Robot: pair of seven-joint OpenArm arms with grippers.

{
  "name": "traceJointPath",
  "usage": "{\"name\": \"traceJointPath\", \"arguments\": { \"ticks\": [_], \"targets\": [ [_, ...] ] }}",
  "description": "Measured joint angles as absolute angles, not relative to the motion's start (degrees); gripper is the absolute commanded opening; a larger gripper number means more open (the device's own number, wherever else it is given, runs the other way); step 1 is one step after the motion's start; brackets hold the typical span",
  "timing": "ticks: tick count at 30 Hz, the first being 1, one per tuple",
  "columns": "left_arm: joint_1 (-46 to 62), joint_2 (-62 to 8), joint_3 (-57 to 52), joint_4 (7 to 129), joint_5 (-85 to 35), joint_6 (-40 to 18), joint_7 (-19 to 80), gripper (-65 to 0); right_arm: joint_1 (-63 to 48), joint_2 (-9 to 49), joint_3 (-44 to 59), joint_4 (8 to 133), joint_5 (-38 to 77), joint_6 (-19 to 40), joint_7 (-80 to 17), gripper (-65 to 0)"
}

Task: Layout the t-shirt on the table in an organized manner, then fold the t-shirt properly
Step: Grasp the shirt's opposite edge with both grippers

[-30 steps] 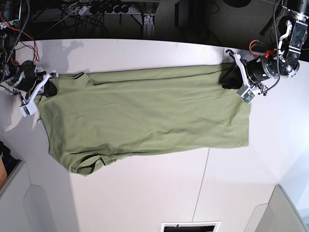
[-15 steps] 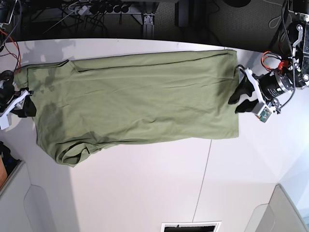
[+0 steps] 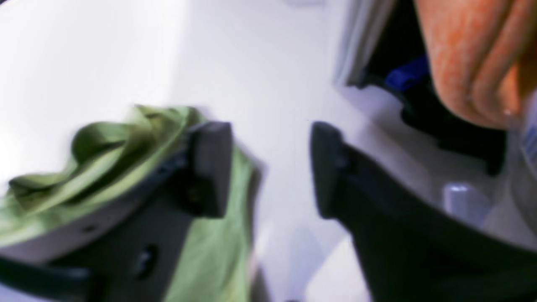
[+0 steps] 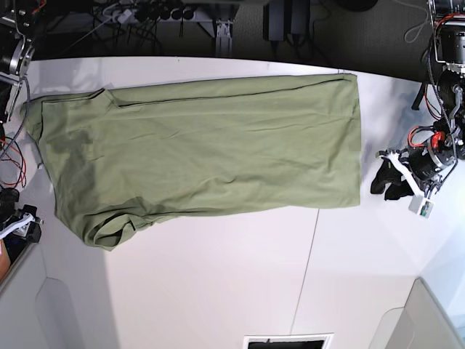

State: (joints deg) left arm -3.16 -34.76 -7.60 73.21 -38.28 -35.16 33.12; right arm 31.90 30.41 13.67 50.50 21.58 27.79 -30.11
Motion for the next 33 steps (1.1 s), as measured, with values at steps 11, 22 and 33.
{"name": "traceJointPath", "arguments": {
  "ticks": [11, 22, 33],
  "targets": [
    [-16.1, -30.5, -7.9, 49.4, -41.8, -39.6, 33.8, -34.4, 36.7, 28.7, 0.8, 34.6, 18.6, 27.6, -25.8, -27.1],
    [-17.2, -27.6, -4.5, 49.6, -43.2, -39.9, 34.4, -40.0, 37.0, 24.6, 0.8, 35.4, 18.9, 29.6, -26.0, -42.8],
    [-14.1, -32.6, -4.1, 59.2, -56.4, -39.4, 52.1, -65.0, 36.1, 27.7, 0.8, 44.1, 22.9, 30.0, -37.6, -65.0]
  ]
}}
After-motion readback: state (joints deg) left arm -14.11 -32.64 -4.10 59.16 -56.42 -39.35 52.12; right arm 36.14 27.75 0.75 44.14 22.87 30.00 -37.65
